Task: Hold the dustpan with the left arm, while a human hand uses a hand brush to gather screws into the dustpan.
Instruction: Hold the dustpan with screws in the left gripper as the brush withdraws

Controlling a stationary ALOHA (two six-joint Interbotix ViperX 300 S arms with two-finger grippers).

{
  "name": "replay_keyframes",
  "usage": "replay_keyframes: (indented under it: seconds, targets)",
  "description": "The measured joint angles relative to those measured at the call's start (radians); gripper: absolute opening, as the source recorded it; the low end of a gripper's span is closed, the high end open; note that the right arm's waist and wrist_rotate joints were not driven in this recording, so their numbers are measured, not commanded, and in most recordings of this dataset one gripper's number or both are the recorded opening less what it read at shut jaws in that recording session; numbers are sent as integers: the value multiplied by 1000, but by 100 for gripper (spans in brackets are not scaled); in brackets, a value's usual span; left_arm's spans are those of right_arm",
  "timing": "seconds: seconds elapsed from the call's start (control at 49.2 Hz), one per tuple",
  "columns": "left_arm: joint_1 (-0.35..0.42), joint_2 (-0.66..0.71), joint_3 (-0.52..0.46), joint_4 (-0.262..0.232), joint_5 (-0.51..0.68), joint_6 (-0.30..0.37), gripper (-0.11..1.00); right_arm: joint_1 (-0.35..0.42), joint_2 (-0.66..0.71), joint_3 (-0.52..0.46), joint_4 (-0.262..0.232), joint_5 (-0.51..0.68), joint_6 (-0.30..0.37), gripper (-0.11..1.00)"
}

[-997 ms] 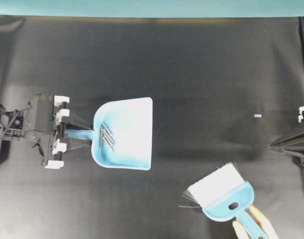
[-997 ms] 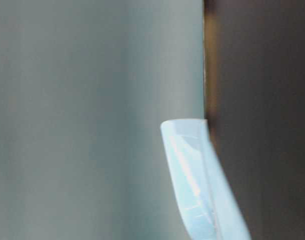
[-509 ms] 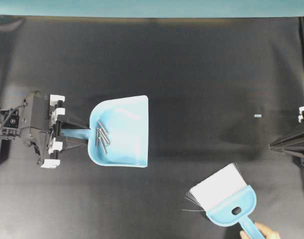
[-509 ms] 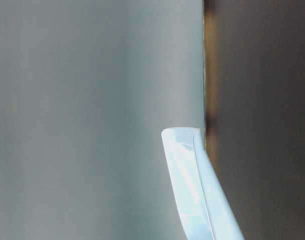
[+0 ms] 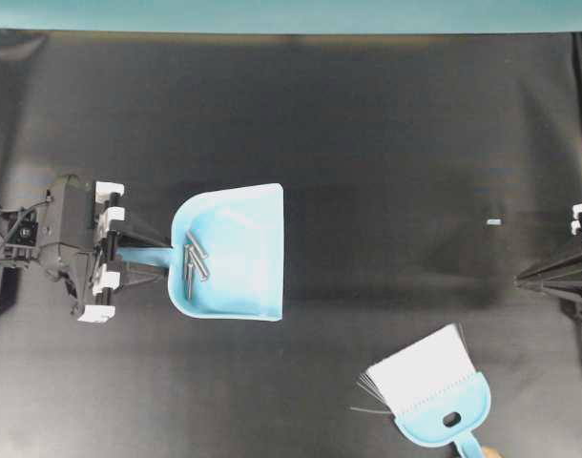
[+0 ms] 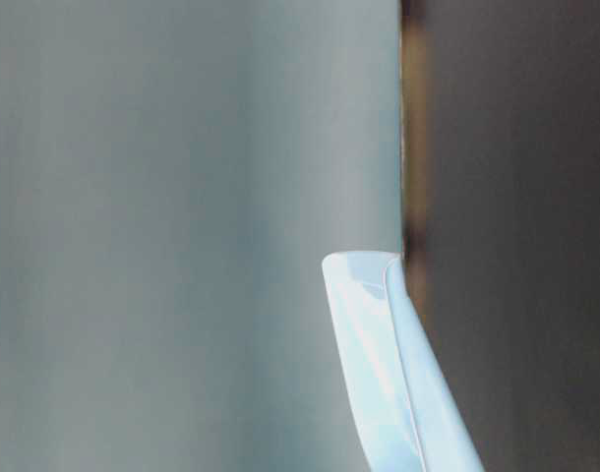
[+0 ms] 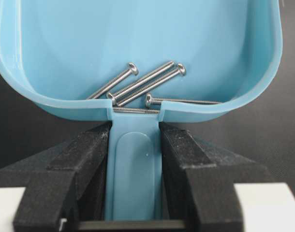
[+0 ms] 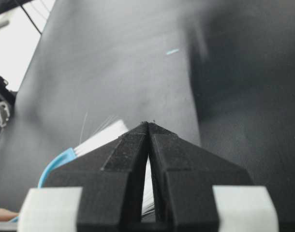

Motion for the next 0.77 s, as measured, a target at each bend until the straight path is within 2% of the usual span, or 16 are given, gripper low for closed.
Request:
replay_keyframes:
  seconds: [0.773]
  targets:
    - [-12, 29, -14, 0, 179, 6, 30, 0, 0, 0, 0, 0, 0, 0]
